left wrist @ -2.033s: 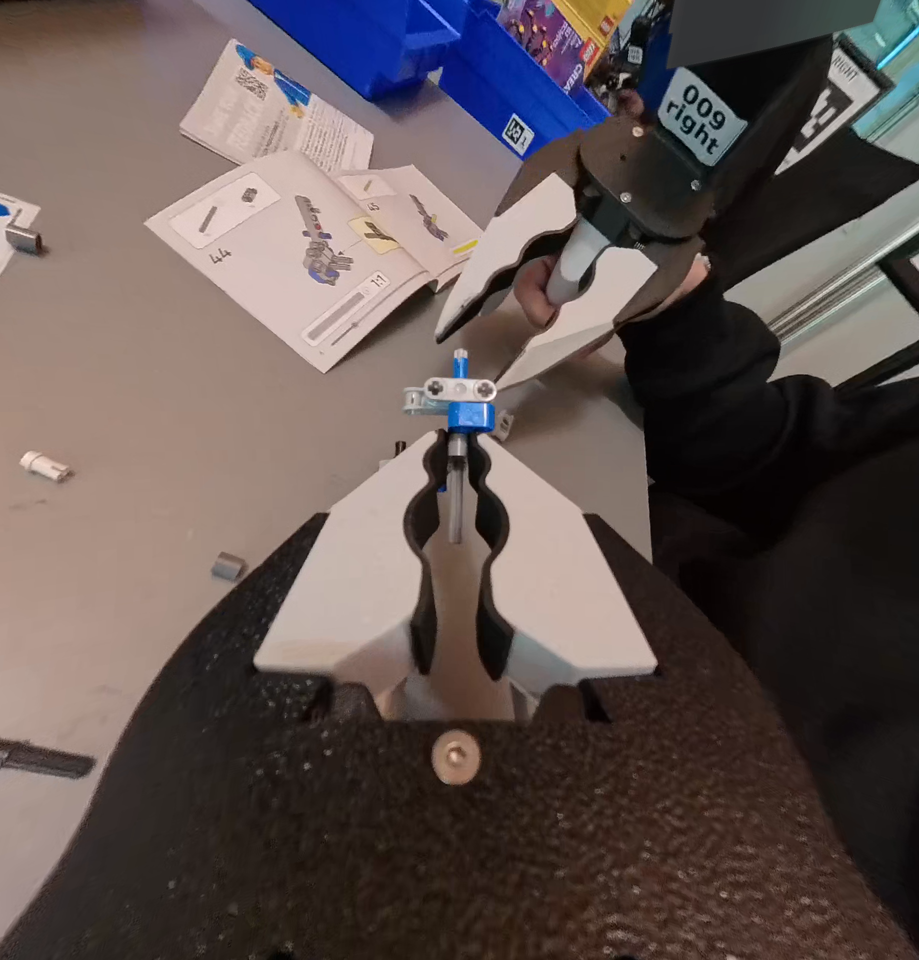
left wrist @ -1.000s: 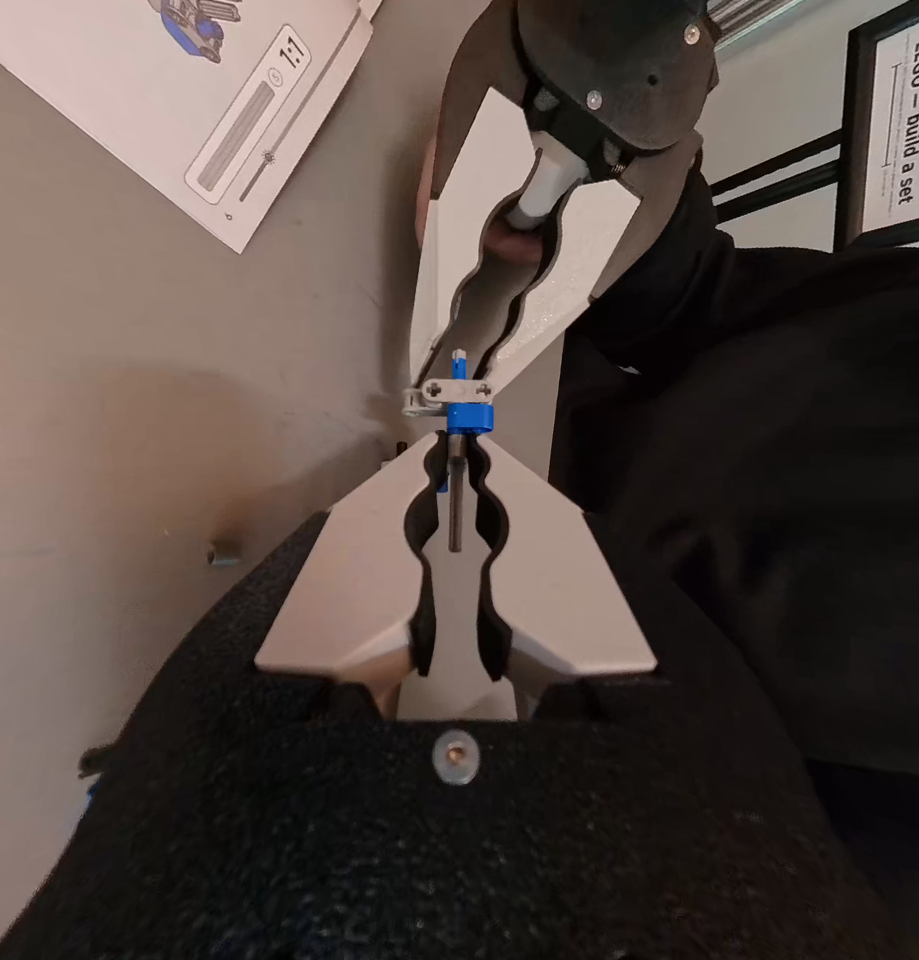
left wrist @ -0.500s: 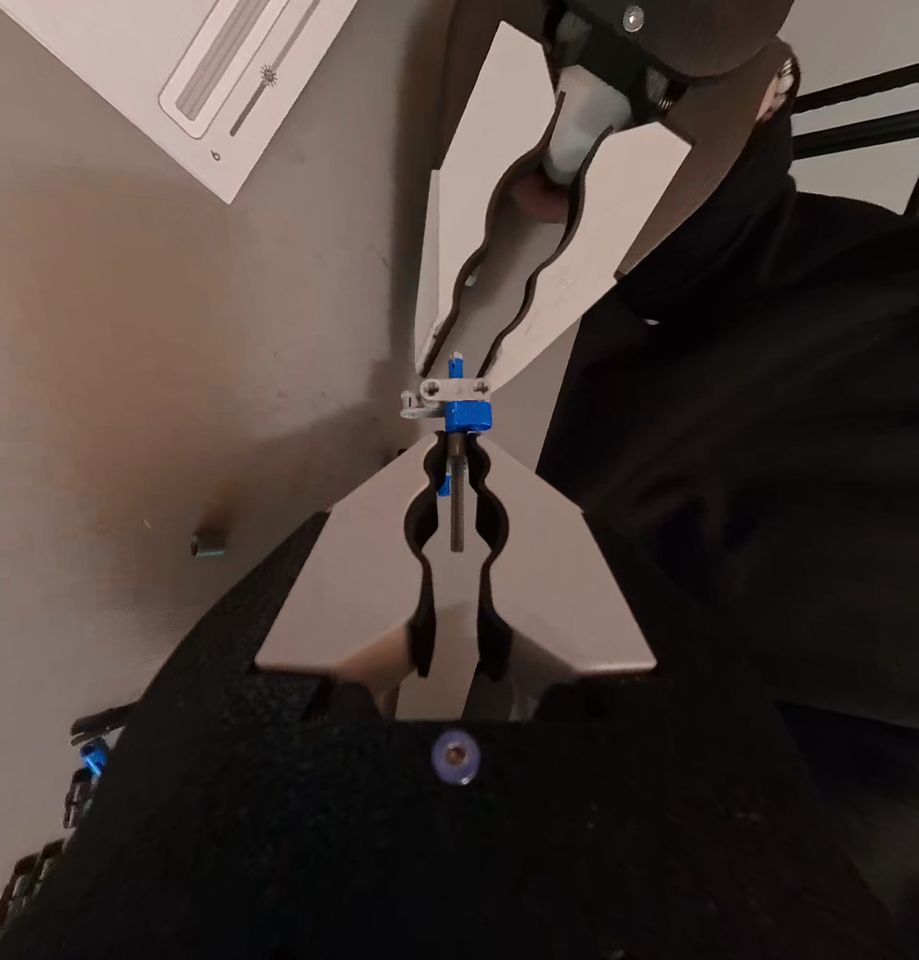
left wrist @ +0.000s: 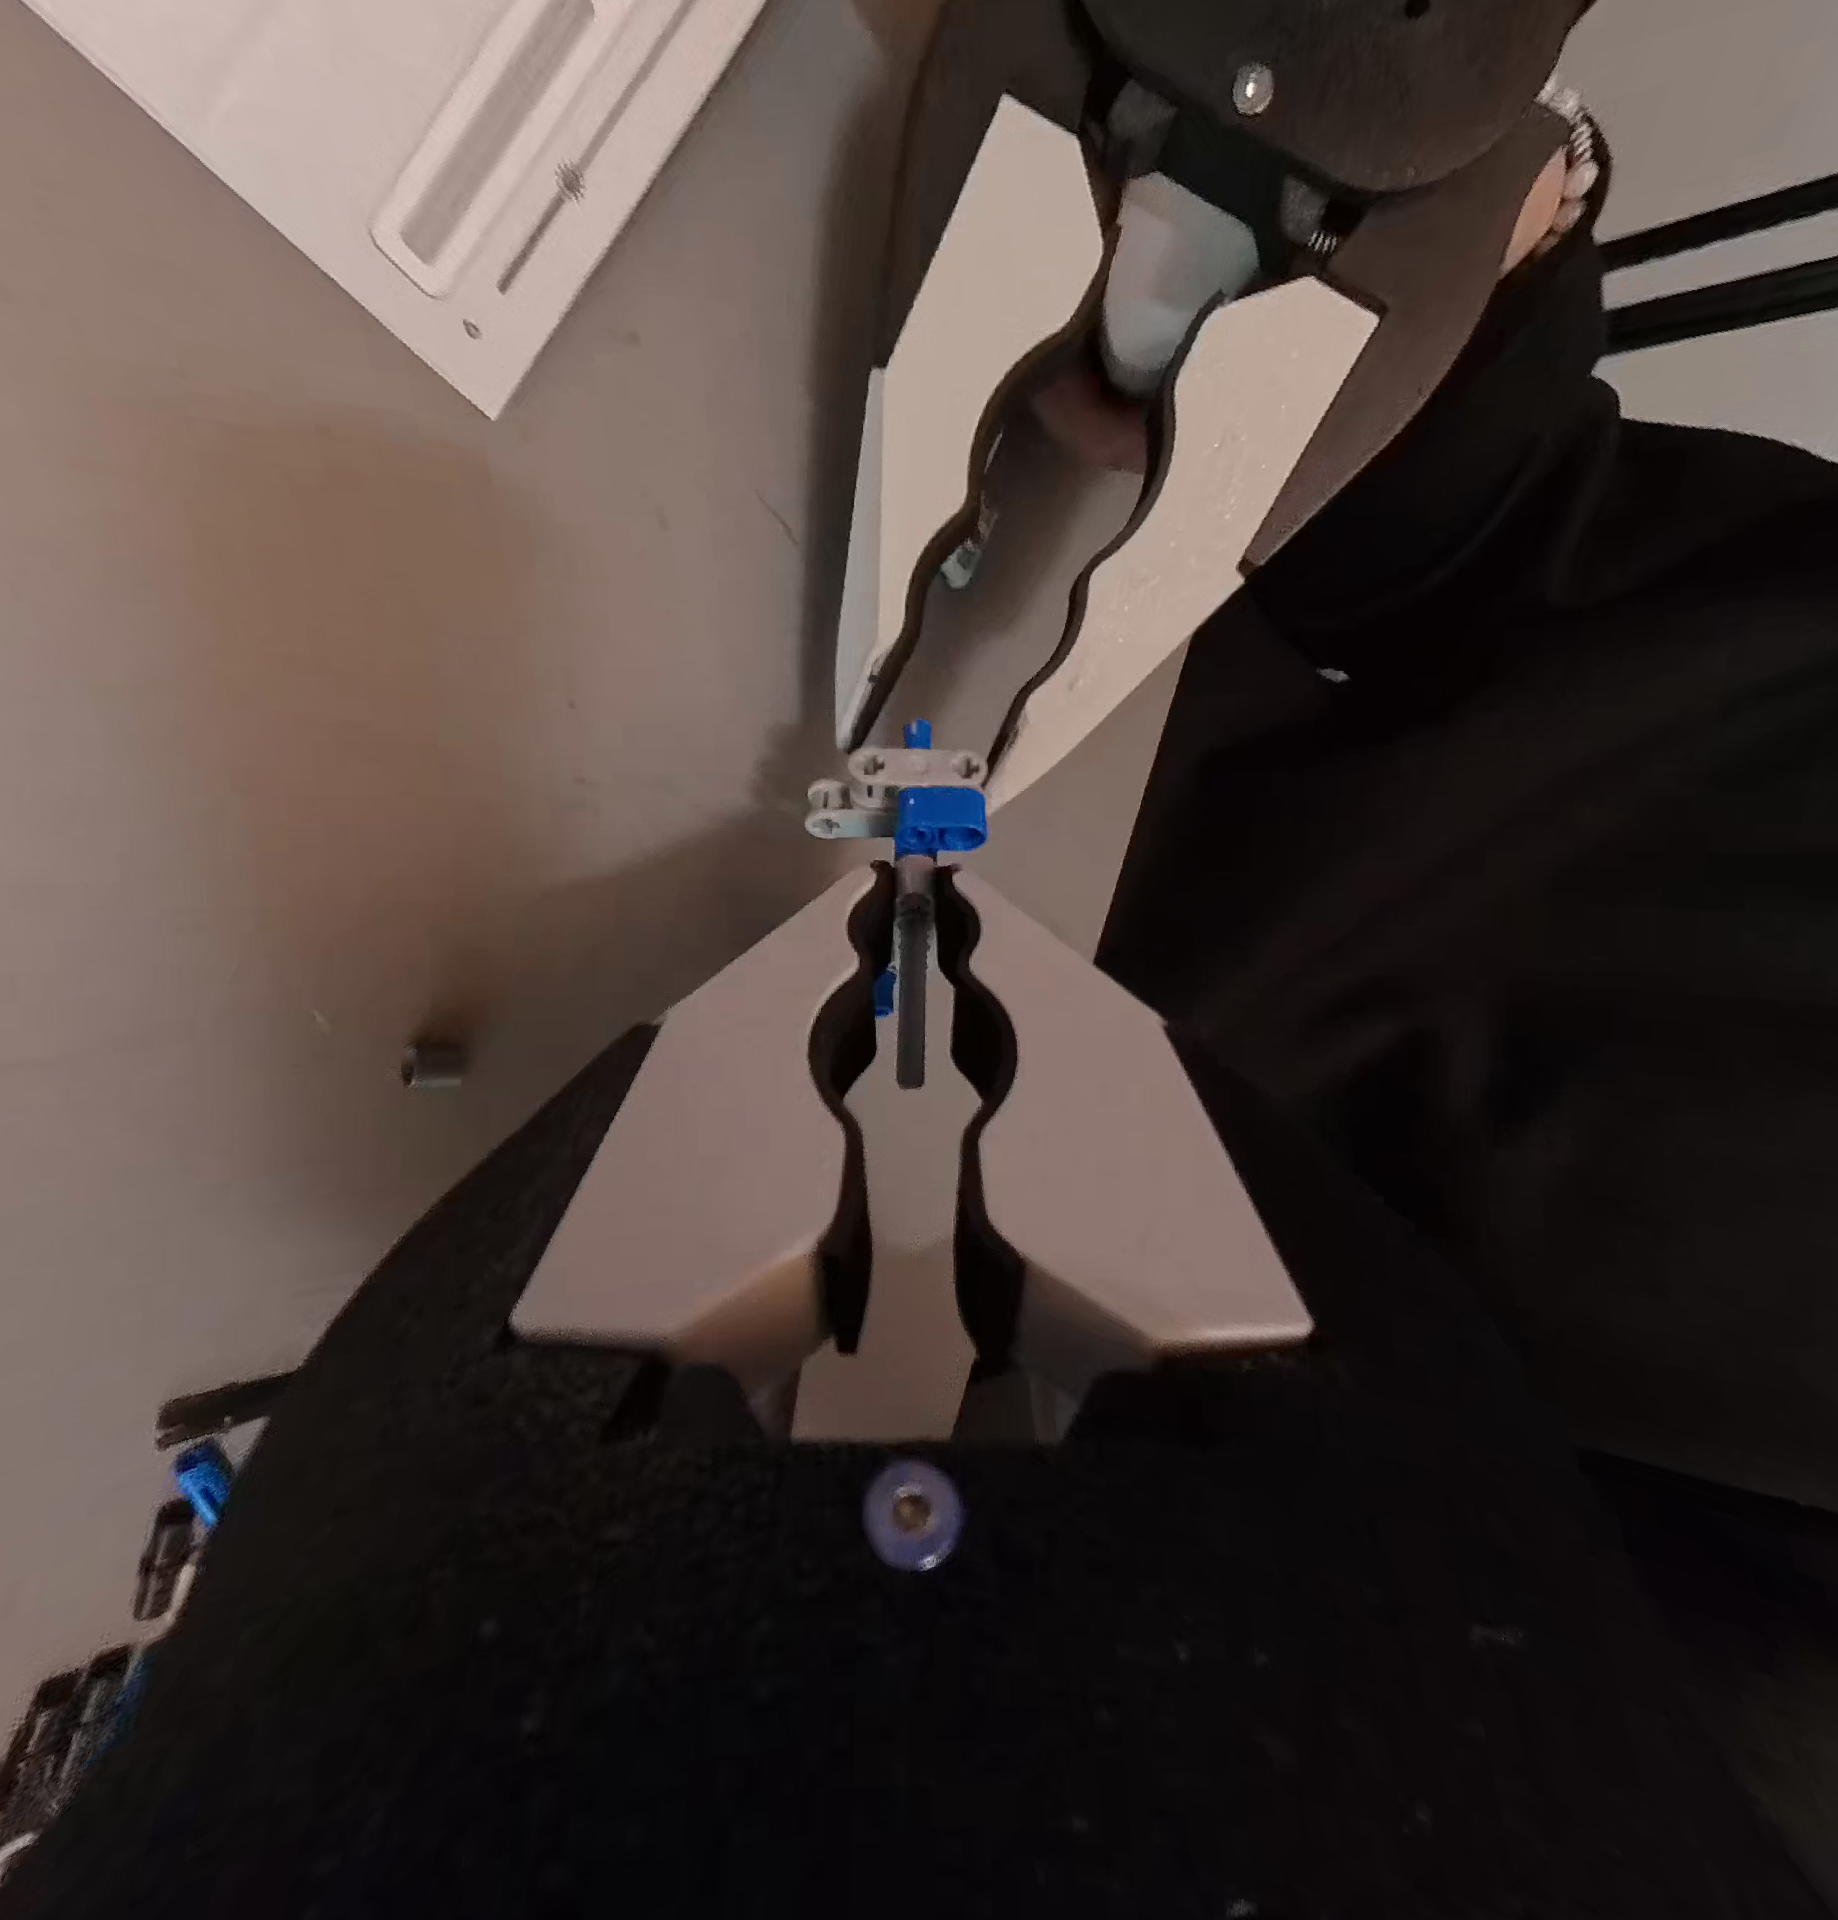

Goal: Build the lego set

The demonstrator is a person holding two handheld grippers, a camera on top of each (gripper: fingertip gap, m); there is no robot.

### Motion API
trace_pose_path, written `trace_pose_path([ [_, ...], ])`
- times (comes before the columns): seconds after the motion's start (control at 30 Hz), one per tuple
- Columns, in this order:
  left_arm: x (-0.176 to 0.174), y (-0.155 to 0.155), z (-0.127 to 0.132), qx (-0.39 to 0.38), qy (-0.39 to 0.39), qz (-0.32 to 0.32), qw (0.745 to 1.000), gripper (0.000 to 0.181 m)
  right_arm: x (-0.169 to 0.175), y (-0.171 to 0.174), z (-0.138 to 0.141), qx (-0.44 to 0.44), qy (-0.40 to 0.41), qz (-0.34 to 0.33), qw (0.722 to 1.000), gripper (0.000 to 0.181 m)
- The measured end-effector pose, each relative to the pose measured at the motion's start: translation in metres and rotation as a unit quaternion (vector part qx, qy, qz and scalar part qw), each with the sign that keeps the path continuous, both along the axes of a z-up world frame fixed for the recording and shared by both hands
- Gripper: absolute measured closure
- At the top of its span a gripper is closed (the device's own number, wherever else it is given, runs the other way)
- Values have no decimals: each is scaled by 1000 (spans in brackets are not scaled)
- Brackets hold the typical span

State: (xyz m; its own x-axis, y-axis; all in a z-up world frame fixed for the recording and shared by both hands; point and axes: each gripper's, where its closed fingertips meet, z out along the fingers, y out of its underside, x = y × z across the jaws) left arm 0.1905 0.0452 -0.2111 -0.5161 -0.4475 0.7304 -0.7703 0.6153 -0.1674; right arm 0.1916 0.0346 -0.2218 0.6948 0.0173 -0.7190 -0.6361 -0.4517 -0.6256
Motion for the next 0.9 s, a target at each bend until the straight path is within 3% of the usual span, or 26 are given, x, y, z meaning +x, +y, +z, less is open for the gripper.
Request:
trace_pose_path([
  [0.23,9,-7,9,-43,-33,17,998,177,1,9,8,26,5,-17,1000,158],
  [0.47,29,-16,30,-132,-70,84,985,177,20,8,38,126,13,-71,989,168],
  [0.7,39,-21,42,-186,-83,114,972,177,30,7,52,172,4,-97,980,174],
  [0.83,56,-20,52,-186,-169,141,958,166,40,2,63,209,-2,-127,970,175],
  [0.9,70,-17,66,-184,-269,171,930,160,48,-3,69,233,12,-146,961,175],
])
